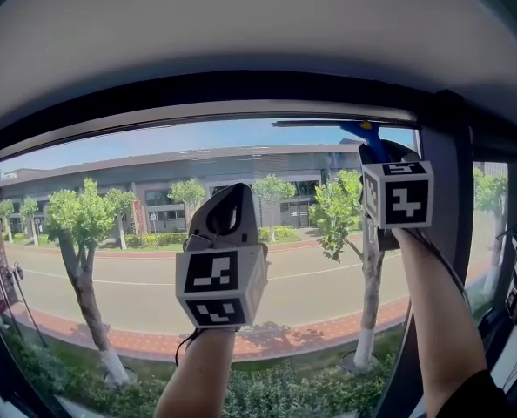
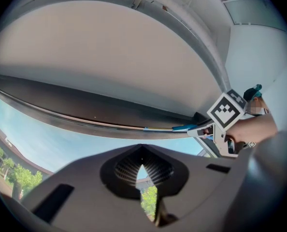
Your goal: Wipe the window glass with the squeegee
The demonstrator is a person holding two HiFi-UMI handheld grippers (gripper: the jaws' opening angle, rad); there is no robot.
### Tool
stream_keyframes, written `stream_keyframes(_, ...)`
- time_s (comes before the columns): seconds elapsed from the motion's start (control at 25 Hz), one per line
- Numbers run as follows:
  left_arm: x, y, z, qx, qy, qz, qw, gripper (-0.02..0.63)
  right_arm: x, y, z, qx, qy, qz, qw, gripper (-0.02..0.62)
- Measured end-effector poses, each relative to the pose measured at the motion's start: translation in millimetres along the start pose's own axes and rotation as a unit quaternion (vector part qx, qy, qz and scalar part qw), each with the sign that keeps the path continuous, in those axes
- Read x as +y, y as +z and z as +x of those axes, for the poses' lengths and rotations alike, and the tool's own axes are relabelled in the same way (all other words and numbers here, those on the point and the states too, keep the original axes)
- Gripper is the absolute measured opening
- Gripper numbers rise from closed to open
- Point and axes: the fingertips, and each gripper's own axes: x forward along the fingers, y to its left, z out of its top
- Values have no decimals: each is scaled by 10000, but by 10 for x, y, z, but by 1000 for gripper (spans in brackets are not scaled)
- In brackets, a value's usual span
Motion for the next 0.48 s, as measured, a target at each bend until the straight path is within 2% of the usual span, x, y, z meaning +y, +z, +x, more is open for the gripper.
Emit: stream_keyframes(0.48,143,36,-7,25,88,26,10000,2,26,0,136,61,48,42,10000,140)
